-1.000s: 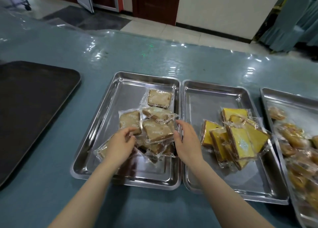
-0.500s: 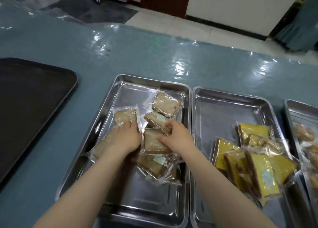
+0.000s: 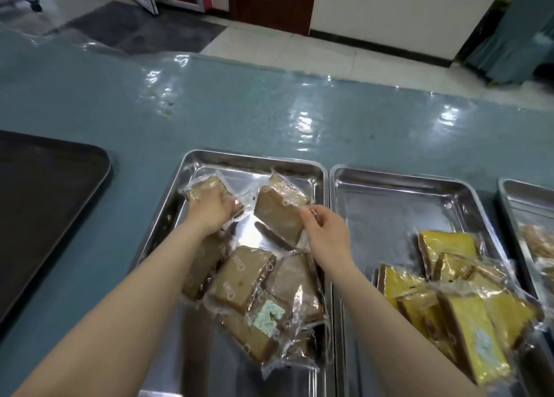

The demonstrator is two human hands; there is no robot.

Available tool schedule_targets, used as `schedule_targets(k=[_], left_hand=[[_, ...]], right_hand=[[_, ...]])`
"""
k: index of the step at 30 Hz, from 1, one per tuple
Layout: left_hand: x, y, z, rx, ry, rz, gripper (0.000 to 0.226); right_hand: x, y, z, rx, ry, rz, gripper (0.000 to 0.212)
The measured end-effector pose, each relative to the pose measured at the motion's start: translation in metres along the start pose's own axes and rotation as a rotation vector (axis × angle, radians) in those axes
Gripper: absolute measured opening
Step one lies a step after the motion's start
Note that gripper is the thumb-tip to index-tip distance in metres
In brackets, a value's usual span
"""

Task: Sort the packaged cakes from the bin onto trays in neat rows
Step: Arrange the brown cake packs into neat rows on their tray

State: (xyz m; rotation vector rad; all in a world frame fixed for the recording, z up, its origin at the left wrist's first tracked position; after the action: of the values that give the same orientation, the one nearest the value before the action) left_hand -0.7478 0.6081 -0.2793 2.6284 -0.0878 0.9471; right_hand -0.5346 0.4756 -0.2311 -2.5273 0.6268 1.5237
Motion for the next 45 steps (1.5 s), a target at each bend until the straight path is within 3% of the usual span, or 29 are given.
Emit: schedule_targets(k=[2,4,6,9,13,15,17,22,27,33,37,40,42,45], left_hand=[[0.001,-0.003,-0.008,0.053,0.345,-0.019,0.038],[0.001,-0.001,-0.01,0.061,0.471,0.017,0.035],[0.003,0.003,-0.007,0.045,0.357,0.127,0.027],[-0.002,0.006,0.0,0.014,-0.006,0.254,0.033],[-0.017,0.013,0.011,-0.038,-0.344,0.284,0.043],[-0.019,0.014,0.01,-0.015,-0.429,0.3,0.047],[-0.016,0.015,0.006,0.022,-0.419,0.317,0.047],[-0.017,0.024,-0.012,0.151,-0.094,0.278,0.036],[-0.022,0.022,0.002,0.048,-0.229,0.303,0.039],[-0.004,-0.011,0.021,-0.084,-0.287,0.232,0.056],[0.011,-0.008,0.022,-0.107,0.058,0.25,0.065],[0.017,0.019,0.012,-0.013,0.079,0.315,0.056],[0.013,0.041,0.005,0.055,-0.028,0.331,0.047],[-0.006,0.075,-0.007,0.128,-0.149,0.263,0.038]], right_hand=[[0.003,-0.007,-0.007,0.075,-0.098,0.037,0.022],[0.008,-0.014,-0.012,0.133,-0.158,0.068,0.02],[0.011,-0.019,-0.007,0.1,-0.121,0.078,0.022],[0.01,-0.024,0.024,-0.124,0.056,0.051,0.03],[0.01,-0.029,0.049,-0.269,0.209,0.029,0.044],[0.007,-0.034,0.051,-0.282,0.345,0.004,0.038],[0.001,-0.04,0.05,-0.287,0.482,-0.027,0.03],[0.006,-0.056,0.05,-0.293,0.558,0.019,0.039],[0.01,-0.065,0.056,-0.33,0.584,0.022,0.031],[0.006,-0.054,0.034,-0.048,0.437,-0.068,0.03],[0.013,-0.044,0.015,0.028,0.231,-0.007,0.042],[0.013,-0.045,0.017,-0.102,0.357,-0.009,0.028],[0.011,-0.044,0.022,-0.124,0.584,-0.044,0.038],[-0.006,-0.031,0.029,-0.027,0.887,-0.204,0.055]])
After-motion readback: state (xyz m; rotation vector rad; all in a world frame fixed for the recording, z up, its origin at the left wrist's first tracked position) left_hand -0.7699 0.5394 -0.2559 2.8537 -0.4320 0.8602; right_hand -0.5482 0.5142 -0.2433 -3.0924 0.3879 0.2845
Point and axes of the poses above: each hand's wrist, its own y-axis away from the middle knuckle, its own z-axis out of the palm, x = y × z, the point moved 8 cm from there along -y, towards the middle knuckle, and after that the axes turned 5 degrees about y, right-handed, at the moved point
